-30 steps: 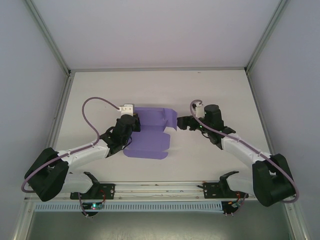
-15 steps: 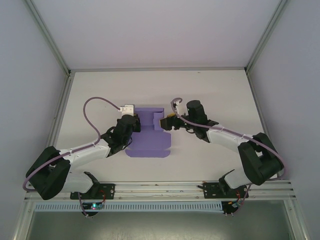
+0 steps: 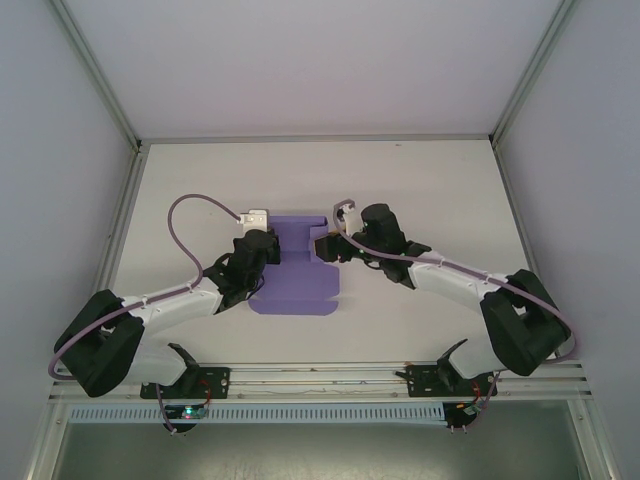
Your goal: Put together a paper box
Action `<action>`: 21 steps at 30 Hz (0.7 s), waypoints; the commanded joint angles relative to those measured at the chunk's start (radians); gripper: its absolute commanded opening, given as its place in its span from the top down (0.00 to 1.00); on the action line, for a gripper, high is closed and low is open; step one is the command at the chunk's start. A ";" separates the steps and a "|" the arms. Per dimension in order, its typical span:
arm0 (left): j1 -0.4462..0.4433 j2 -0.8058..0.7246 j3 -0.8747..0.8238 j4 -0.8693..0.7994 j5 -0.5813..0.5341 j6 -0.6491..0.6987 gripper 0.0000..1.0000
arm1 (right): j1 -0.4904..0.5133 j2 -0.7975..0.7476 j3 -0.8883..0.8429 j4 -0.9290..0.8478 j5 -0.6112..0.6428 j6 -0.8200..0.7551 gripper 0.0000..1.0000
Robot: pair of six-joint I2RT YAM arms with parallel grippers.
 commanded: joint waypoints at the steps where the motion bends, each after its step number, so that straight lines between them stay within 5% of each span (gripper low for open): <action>1: -0.001 -0.003 0.025 0.027 -0.010 0.016 1.00 | 0.014 0.040 0.050 -0.019 0.068 0.011 0.44; 11: -0.003 0.003 0.013 0.015 -0.006 -0.002 1.00 | 0.087 0.155 0.171 -0.180 0.431 -0.004 0.73; 15: -0.003 0.009 0.025 -0.012 -0.016 -0.005 1.00 | 0.096 0.201 0.234 -0.331 0.599 0.003 0.98; 21: -0.004 0.032 0.053 -0.070 -0.082 -0.052 1.00 | 0.122 0.262 0.288 -0.479 0.831 0.051 1.00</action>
